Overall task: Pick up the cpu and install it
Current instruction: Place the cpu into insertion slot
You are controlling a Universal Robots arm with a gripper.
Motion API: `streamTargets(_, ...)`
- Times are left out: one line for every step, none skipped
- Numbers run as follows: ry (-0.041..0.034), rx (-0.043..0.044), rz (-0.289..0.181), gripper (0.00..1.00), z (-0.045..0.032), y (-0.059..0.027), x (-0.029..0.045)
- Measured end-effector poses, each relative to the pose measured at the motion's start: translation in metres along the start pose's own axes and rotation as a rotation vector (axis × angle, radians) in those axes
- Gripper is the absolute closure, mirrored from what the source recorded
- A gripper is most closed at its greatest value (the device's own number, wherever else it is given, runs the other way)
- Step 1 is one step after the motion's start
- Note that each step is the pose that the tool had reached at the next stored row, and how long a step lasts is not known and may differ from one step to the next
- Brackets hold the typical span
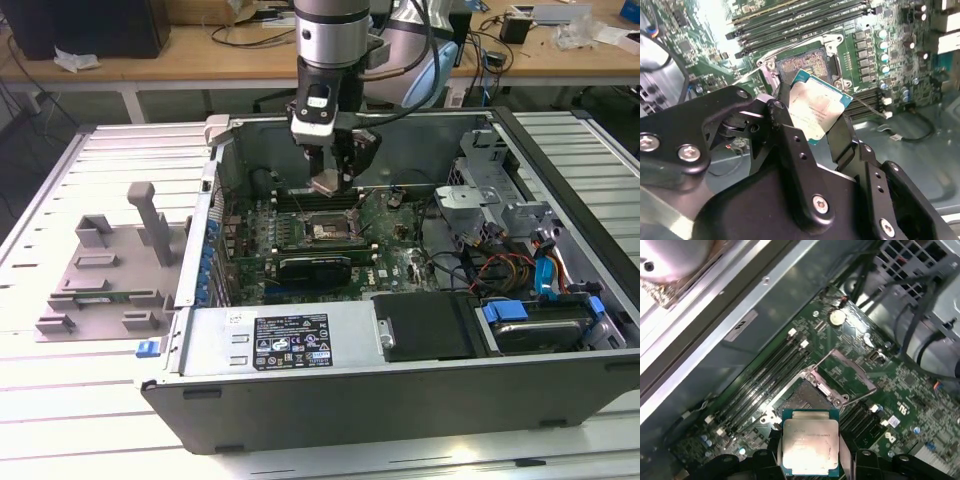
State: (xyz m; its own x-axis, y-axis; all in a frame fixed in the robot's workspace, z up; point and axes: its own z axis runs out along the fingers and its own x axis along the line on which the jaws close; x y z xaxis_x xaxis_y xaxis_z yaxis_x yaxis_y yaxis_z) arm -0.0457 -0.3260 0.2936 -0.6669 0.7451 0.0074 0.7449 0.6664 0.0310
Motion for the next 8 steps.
streamTargets(-0.0005,-0.0002,0.018,0.46,0.0,0.0,0.0)
streamTargets(-0.0013,-0.0004,0.043,0.46,0.0001,0.0,0.0)
streamTargets(-0.0018,-0.0004,0.06,0.46,0.0,0.0,0.0)
streamTargets(-0.0027,-0.0007,0.087,0.46,0.0001,0.0,0.0)
streamTargets(-0.0033,-0.0009,0.109,0.46,0.0001,0.0,0.0)
streamTargets(-0.0038,-0.001,0.124,0.46,0.0001,0.0,0.0)
streamTargets(-0.0045,-0.0011,0.145,0.46,0.0001,0.0,0.0)
streamTargets(-0.005,-0.0013,0.161,0.46,0.0002,0.0,0.0)
